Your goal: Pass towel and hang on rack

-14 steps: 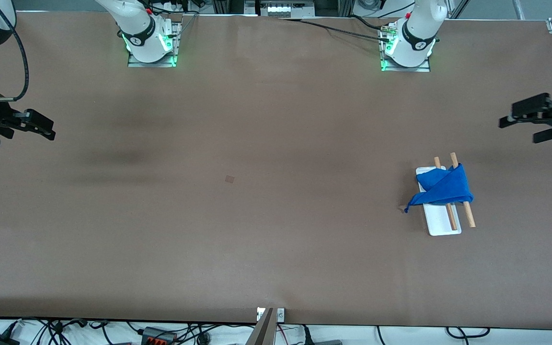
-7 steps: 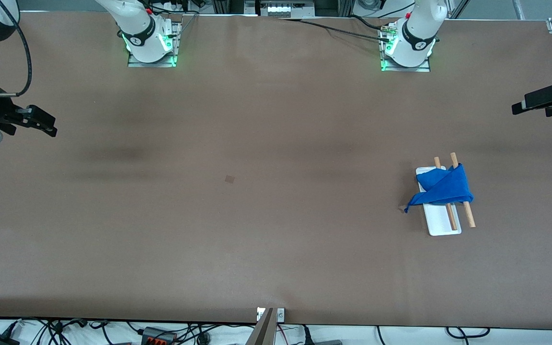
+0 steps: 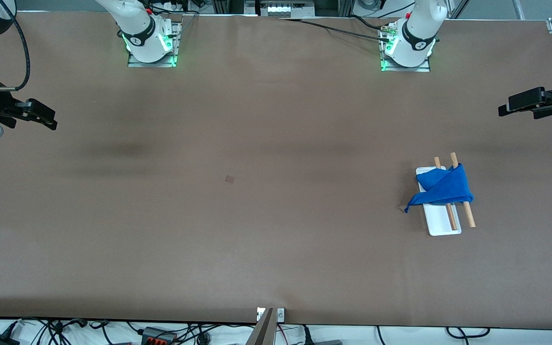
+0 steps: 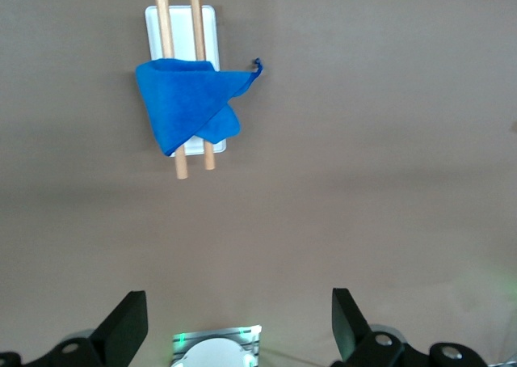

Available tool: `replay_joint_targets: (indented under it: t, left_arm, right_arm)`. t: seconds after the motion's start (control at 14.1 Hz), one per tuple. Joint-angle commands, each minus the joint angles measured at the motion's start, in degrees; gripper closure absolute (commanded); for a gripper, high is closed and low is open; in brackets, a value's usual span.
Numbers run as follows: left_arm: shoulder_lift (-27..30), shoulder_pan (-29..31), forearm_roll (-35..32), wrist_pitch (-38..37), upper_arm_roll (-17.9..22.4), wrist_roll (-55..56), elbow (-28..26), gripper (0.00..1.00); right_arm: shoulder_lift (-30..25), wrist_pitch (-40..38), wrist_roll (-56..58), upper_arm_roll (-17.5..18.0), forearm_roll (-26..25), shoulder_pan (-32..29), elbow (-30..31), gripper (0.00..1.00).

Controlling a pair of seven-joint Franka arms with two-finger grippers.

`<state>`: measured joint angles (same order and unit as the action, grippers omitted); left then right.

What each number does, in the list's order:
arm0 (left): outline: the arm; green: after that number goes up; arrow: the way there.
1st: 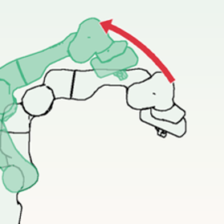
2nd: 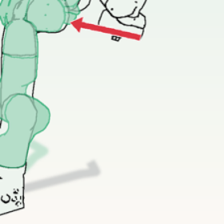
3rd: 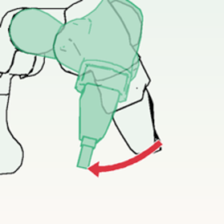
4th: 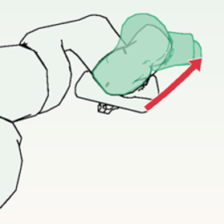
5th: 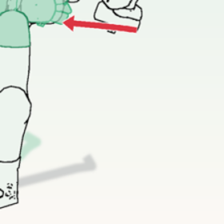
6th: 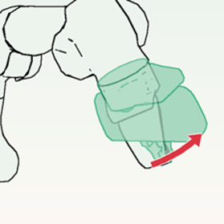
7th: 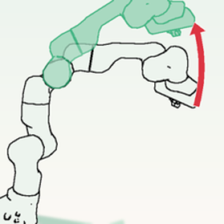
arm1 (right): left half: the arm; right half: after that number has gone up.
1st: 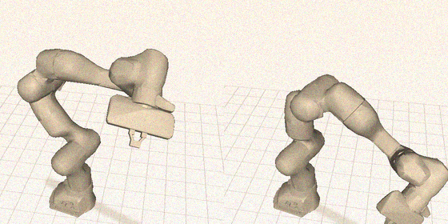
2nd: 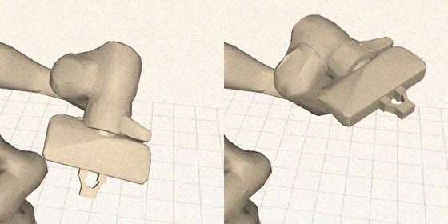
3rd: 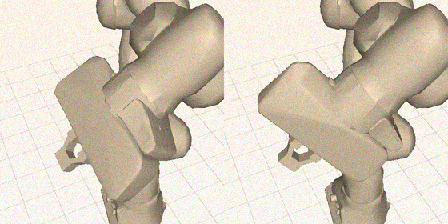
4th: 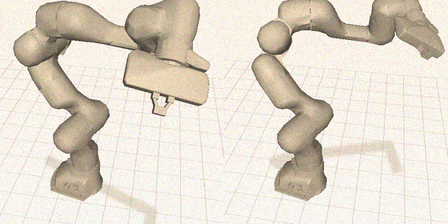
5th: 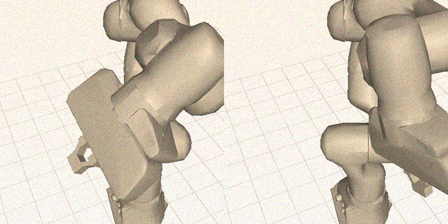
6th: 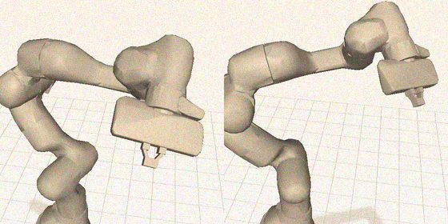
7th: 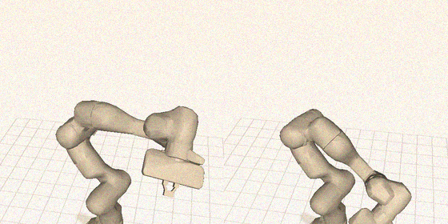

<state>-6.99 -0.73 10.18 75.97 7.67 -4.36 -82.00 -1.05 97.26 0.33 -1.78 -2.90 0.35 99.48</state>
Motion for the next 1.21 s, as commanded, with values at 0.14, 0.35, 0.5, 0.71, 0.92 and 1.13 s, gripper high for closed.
replay_joint_targets:
  t: [0.14, 0.35, 0.5, 0.71, 0.92, 1.13]
  left_arm:
    - [0.75, 0.81, -6.31, 7.85, -2.31, 2.94, -4.57, 0.00]
    - [2.25, 1.69, -6.31, 2.62, -2.39, 7.17, -5.02, 0.00]
    - [2.42, 2.05, -6.84, 2.51, -2.57, 7.26, -4.93, 0.00]
    - [2.69, 2.22, -10.52, 3.21, -4.76, 7.43, -4.49, 0.00]
    - [2.60, 2.48, -10.18, 6.11, -5.73, 7.60, -4.58, 0.00]
    - [2.34, 2.84, -10.18, 7.70, -6.52, 7.00, -4.84, 0.00]
  right_arm:
    - [-0.53, -1.20, 0.72, -0.25, 0.88, 0.09, -0.25, 0.00]
    - [-0.62, -1.37, 0.72, -0.07, 0.79, 0.18, -0.25, 0.00]
    - [-0.62, -1.37, 0.72, -0.07, 0.79, 0.18, -0.25, 0.00]
    - [-0.62, -1.37, 0.72, -0.07, 0.79, 0.18, -0.25, 0.00]
    - [-0.53, -1.38, 0.63, -0.07, 0.88, 0.18, -0.25, 0.00]
    - [-0.62, -1.64, 0.63, 0.02, 0.88, 0.18, -0.25, 0.00]
